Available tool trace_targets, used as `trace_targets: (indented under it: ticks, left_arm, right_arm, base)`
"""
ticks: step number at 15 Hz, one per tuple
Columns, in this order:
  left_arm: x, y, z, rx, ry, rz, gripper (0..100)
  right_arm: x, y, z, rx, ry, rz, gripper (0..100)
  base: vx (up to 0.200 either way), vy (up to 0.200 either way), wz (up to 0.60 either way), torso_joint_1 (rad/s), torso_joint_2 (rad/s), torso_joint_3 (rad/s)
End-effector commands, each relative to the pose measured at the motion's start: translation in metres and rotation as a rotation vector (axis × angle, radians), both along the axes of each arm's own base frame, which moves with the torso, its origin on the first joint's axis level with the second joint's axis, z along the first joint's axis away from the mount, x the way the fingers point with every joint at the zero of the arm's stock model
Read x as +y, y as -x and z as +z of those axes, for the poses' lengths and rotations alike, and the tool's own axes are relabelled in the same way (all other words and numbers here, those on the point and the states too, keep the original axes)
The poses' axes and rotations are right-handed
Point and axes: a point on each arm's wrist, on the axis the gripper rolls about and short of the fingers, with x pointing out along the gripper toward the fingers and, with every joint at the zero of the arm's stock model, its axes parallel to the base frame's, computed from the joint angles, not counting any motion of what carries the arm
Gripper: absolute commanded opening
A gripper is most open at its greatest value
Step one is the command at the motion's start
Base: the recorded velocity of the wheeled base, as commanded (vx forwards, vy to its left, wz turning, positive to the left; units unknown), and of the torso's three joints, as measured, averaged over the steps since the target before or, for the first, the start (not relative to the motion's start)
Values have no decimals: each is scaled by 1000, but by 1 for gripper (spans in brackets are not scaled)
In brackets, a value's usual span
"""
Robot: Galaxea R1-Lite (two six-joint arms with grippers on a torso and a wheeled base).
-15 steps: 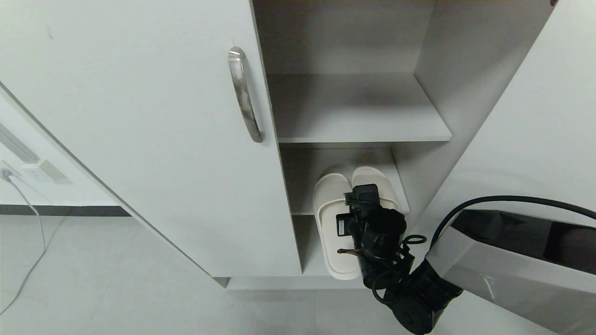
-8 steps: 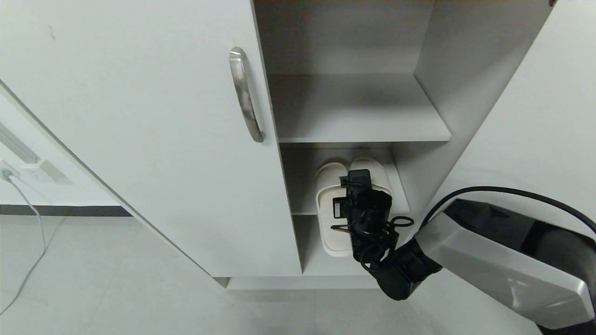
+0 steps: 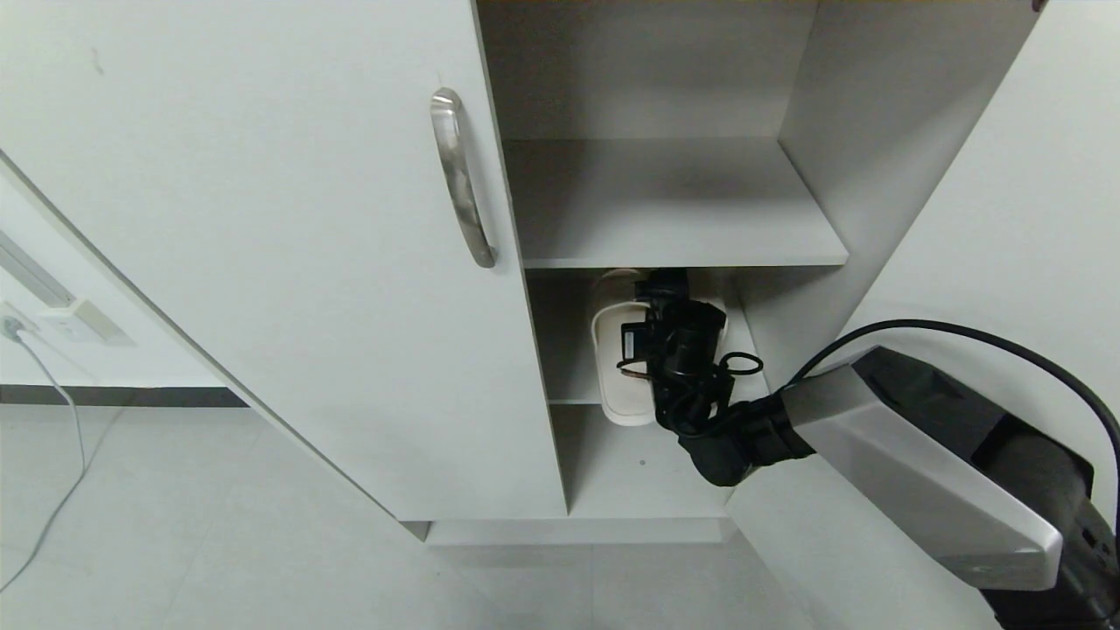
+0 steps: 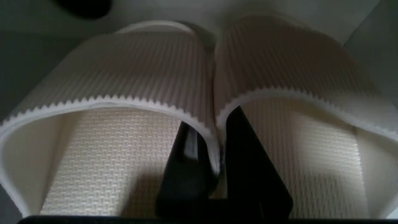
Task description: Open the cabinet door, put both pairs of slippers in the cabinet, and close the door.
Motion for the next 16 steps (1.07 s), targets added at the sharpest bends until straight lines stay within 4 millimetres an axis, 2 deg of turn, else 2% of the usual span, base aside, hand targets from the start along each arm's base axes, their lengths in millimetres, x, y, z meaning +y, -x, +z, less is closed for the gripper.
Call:
trace_targets:
  ticks: [1,5,10,11,14,16]
  left_arm:
    - [0,0,0,1,0,0,0]
    - [0,0,0,1,0,2,0]
    - [0,0,0,1,2,2,0]
    - [0,0,0,0,2,2,0]
    - [0,0,0,1,2,2,0]
    - [0,0,0,1,2,2,0]
  right_arm:
    - [-3,-12,0,-9,-5,-13,0]
    - [-4,-22,-5,-6,-4,-24,0]
    - [-5,-24,-11,4,-11,-25,0]
    - [-4,-24,-12,6,-9,-25,100]
    - [-5,-24,-15,13,-5,-27,100]
    - [-6,-14,-11,26,5,-18,100]
  base:
    - [0,0,0,0,0,0]
    - [0,0,0,0,0,0]
    - [0,0,0,0,0,0]
    - [0,0,0,0,0,0]
    - [0,0,0,0,0,0]
    - [0,0,0,0,0,0]
